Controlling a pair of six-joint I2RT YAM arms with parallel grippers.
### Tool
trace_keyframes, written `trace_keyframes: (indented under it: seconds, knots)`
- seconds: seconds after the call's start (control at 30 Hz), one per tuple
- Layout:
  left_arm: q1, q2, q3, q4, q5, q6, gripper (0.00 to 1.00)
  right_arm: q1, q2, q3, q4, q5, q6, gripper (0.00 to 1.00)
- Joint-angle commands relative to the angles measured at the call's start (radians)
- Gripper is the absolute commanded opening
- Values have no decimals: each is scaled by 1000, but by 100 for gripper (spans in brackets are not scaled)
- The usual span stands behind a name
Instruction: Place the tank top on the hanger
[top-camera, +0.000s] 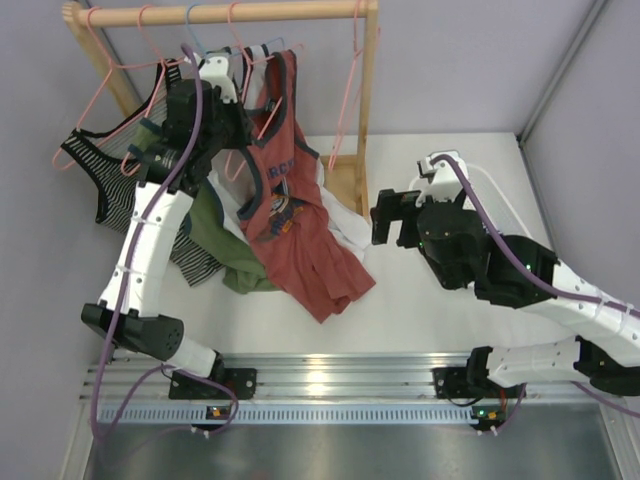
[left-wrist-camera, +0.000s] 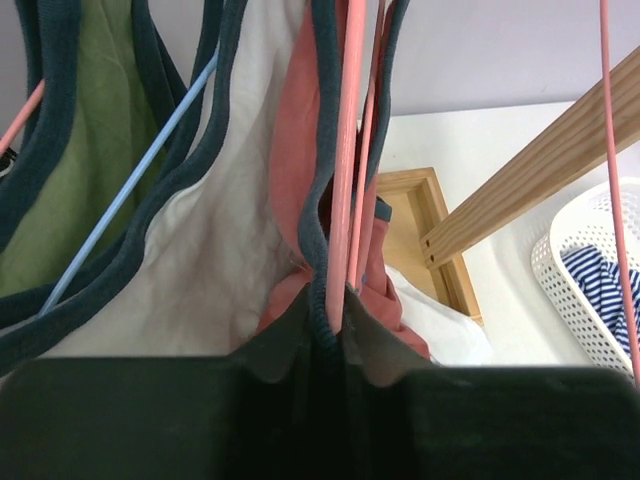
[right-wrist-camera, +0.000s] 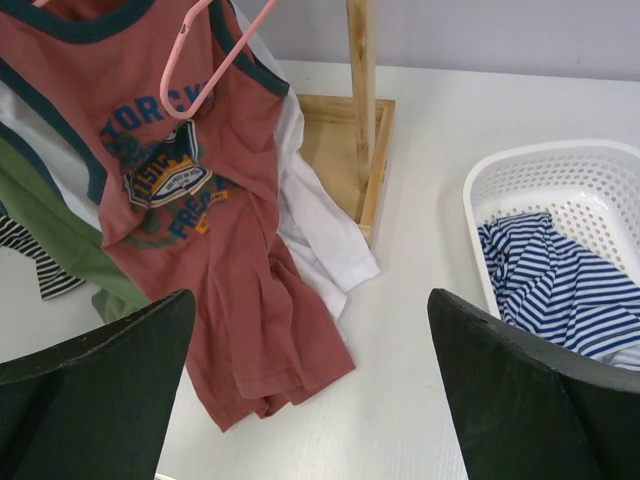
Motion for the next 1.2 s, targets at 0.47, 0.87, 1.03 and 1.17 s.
trace_keyframes:
  seconds: [0.47, 0.87, 1.03, 1.17]
  knots:
    - [5, -308, -71, -12, -25, -20, 63, -38, 50, -38, 50, -177, -29, 100]
    - [-133, -554, -485, 135, 272, -241, 65, -64, -48, -216, 128, -276, 41, 100]
    - [-283, -629, -663, 135, 115, -265, 64, -65, -105, -287, 134, -255, 83, 100]
    - [-390, -670, -827, 151, 79, -324, 64, -65, -148, -369, 125, -250, 126, 100]
